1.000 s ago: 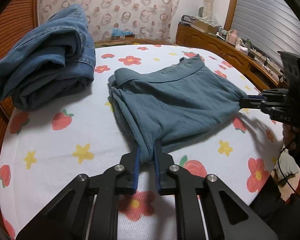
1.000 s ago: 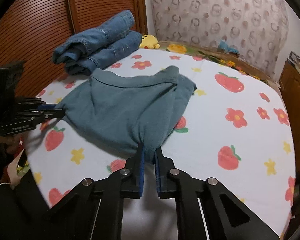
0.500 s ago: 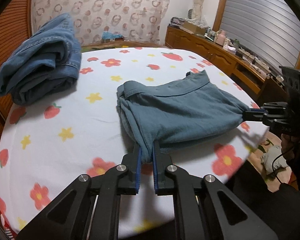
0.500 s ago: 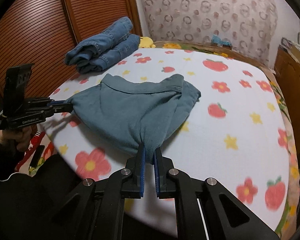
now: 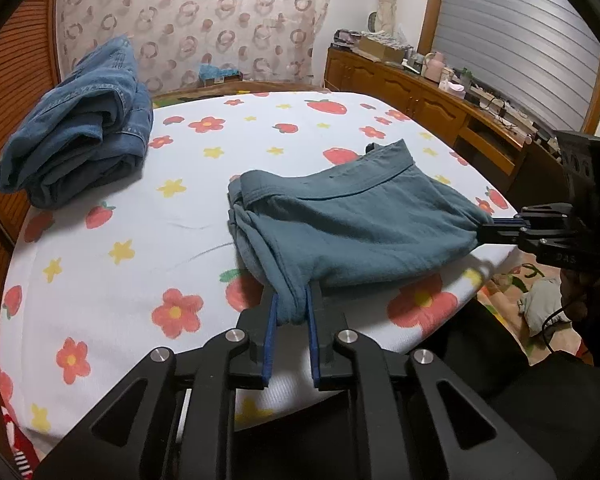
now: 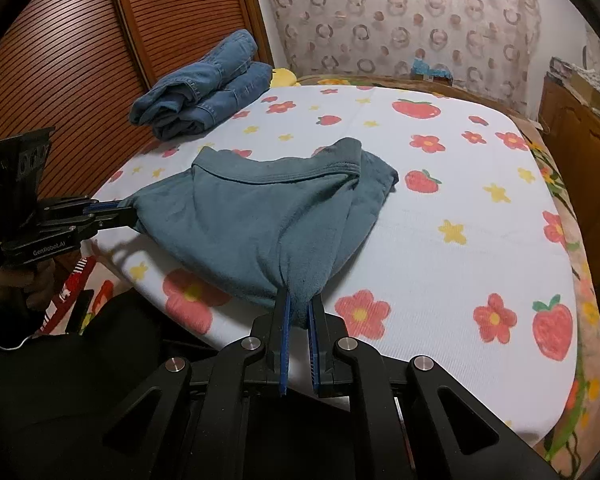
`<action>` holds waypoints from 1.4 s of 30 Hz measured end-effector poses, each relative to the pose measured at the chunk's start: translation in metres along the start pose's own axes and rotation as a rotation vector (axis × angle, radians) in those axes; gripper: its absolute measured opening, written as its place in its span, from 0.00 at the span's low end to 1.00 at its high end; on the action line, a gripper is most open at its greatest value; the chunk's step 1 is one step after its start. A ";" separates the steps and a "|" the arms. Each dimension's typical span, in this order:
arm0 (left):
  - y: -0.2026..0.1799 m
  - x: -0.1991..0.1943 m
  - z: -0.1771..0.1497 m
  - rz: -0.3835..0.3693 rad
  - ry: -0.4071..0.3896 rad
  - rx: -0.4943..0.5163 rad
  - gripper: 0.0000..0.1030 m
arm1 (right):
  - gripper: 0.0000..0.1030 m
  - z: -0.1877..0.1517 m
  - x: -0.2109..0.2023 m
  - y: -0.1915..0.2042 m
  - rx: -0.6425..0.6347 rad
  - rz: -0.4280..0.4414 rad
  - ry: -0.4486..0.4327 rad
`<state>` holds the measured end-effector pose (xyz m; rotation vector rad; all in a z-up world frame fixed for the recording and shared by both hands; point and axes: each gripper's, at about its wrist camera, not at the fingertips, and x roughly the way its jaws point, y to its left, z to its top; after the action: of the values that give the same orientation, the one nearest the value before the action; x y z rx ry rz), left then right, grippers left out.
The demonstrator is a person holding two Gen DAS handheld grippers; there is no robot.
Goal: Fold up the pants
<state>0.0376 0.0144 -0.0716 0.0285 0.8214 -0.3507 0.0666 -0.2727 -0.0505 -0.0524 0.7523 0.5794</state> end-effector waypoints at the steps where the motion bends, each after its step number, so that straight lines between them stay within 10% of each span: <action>1: 0.000 -0.001 0.001 0.000 -0.001 -0.002 0.16 | 0.08 -0.001 -0.001 0.000 0.000 0.001 0.000; 11: 0.013 -0.006 0.013 0.020 -0.039 -0.034 0.75 | 0.08 -0.005 -0.012 -0.002 -0.016 -0.018 -0.017; 42: 0.027 0.071 0.040 0.060 0.058 -0.022 0.77 | 0.55 0.048 0.054 -0.023 0.000 -0.134 -0.054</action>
<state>0.1192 0.0122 -0.0980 0.0425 0.8797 -0.2849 0.1399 -0.2543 -0.0549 -0.0866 0.6906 0.4514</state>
